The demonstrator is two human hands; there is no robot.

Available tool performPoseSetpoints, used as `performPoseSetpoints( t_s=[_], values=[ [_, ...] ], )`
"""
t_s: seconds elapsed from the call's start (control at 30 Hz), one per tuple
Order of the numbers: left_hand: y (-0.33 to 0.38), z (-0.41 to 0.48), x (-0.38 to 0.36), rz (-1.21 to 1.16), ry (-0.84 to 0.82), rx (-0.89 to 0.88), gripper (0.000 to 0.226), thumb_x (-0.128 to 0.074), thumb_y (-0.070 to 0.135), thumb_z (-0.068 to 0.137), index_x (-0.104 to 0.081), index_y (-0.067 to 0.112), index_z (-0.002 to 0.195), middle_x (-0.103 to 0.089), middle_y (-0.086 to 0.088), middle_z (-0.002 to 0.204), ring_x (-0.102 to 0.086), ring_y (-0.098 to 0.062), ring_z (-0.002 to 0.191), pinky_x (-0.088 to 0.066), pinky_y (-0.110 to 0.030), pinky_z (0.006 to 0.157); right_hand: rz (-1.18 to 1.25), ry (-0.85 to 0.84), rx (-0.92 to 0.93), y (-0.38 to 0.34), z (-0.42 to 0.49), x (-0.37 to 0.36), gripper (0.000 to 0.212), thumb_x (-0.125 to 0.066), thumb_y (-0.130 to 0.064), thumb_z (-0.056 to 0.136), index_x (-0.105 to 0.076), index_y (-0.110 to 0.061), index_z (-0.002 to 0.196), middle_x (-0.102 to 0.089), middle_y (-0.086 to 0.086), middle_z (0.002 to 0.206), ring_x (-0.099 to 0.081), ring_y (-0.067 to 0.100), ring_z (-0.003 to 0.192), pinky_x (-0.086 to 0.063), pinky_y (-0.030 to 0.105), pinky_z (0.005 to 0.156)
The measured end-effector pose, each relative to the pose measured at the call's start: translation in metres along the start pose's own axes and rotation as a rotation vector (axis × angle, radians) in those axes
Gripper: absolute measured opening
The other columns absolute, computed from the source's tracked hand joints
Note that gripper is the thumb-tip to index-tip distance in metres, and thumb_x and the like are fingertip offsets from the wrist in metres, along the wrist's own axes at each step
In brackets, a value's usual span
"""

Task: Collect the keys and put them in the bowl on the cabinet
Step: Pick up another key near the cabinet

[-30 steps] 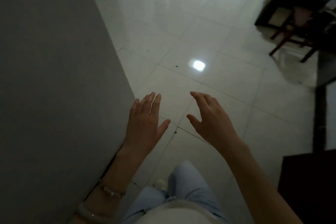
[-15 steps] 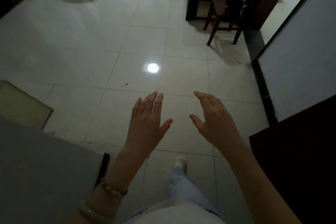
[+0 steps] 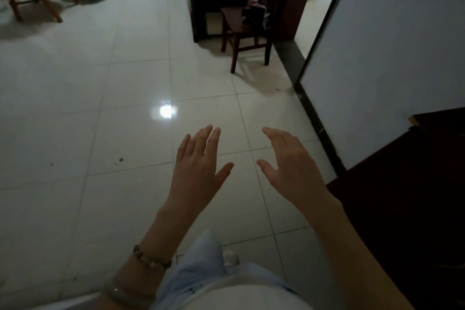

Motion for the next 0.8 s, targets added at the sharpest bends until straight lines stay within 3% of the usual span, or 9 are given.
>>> performPoseSetpoints(
  t_s=[0.8],
  values=[
    [0.08, 0.394, -0.089, -0.077, -0.179, -0.657, 0.074, -0.059, 0.042, 0.085, -0.025, 0.006, 0.141, -0.034, -0.018, 0.147, -0.029, -0.03, 0.136, -0.016, -0.046, 0.115, -0.048, 0.275, -0.612, 0.195, 0.23, 0.045, 0.062, -0.063, -0.025, 0.084, -0.033, -0.011, 0.136, -0.045, 0.013, 0.138, -0.041, 0.024, 0.126, -0.036, 0.03, 0.098]
  ],
)
Point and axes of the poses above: each hand's wrist, its own z-axis towards the middle knuckle, its own x-axis out of the back of the hand, y = z × x, the point moved 5 cm from there along z, towards the middle knuckle
